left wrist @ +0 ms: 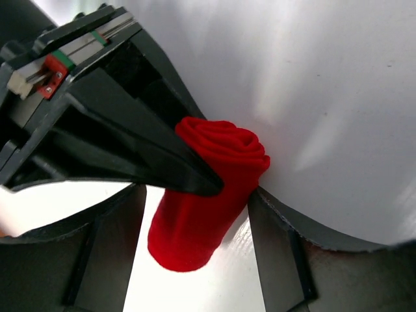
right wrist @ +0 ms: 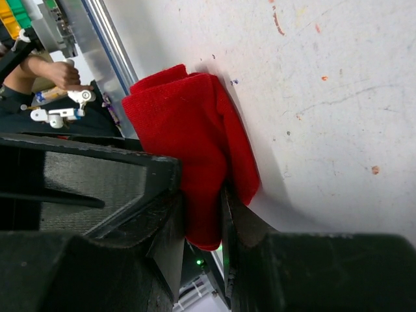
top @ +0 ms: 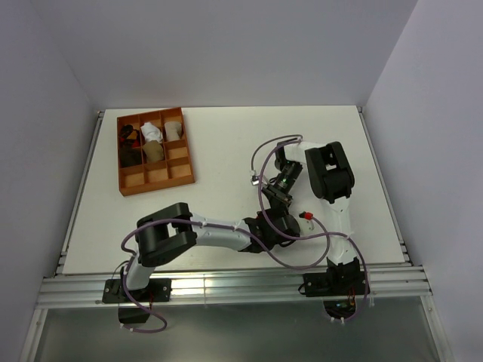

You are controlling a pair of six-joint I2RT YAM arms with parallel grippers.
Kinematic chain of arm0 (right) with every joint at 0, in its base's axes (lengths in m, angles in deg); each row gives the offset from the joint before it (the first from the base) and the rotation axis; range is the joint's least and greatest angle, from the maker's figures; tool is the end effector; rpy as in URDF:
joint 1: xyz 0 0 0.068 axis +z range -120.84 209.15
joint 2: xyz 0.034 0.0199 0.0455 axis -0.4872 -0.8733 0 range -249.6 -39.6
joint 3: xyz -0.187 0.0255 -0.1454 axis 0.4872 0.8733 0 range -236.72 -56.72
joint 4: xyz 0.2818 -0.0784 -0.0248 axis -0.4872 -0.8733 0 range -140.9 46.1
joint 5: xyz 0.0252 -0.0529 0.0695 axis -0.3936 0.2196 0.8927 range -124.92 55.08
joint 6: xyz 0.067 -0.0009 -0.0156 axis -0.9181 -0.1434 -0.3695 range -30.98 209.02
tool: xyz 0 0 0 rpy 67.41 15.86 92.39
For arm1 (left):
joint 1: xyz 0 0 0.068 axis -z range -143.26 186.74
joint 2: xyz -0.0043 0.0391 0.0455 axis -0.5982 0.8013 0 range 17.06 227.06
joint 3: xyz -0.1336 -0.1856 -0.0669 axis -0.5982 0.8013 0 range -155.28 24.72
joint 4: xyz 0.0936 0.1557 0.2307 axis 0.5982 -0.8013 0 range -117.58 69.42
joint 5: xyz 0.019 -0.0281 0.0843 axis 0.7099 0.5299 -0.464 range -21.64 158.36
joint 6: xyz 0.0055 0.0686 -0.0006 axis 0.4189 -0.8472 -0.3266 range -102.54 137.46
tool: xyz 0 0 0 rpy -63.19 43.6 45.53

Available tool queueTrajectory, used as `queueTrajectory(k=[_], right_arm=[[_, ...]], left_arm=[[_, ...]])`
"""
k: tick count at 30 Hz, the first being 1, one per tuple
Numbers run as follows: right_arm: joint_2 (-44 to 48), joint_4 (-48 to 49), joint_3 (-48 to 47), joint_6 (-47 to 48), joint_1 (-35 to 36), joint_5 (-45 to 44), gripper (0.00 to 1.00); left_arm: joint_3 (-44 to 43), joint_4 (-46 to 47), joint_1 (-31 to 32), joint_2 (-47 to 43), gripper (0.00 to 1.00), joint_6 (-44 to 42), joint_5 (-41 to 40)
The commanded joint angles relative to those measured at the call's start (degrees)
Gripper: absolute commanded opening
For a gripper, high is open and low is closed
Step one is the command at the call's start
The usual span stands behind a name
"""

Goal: Roll the socks
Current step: Pick up the sock at the center of the board.

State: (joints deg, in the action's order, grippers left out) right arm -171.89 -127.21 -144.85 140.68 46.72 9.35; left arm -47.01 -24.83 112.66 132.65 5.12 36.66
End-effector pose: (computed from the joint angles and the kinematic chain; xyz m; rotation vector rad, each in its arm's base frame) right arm 0.3183 0.1415 0.0406 1.1268 -2.2346 -1.2108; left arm 0.1359 -0.4219 0.0788 1.3879 1.7813 0.0892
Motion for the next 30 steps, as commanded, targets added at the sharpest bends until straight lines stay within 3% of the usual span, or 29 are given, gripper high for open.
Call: queueTrajectory(k=[1, 12, 15, 17, 20, 22, 30], right_arm=[[-0.4, 0.4, 1.0, 2.7, 0.1, -4.2, 0.21], [0.0, 0.4, 0.2, 3.1, 0.1, -4.4, 0.21], [0.3, 0.4, 0.0, 3.0, 0.0, -4.2, 0.22], [0.7, 0.4, -0.4, 3.1, -0.1, -3.3, 0.26], [2.6, 0.6, -1.0, 3.4, -0.9, -1.8, 0.41], [4.0, 0.6, -1.7, 3.2, -1.7, -1.0, 0.5], [15.9, 7.2, -0.4, -3.5, -9.3, 2.1, 0.59]], left_arm=[[0.5, -8.8, -1.6, 3.8, 0.69, 4.0, 15.2], [0.4, -13.4, -2.4, 5.3, 0.41, 5.4, 24.4], [0.6, -14.2, -2.4, 5.1, 0.25, 5.7, 26.5], [0.4, -14.6, -2.4, 5.5, 0.14, 6.0, 27.5], [0.2, -15.2, -2.4, 5.9, 0.0, 6.0, 28.3], [0.3, -15.2, -2.4, 5.8, 0.0, 5.7, 28.4], [2.1, -13.3, -4.8, 3.5, 0.0, 7.6, 29.4]])
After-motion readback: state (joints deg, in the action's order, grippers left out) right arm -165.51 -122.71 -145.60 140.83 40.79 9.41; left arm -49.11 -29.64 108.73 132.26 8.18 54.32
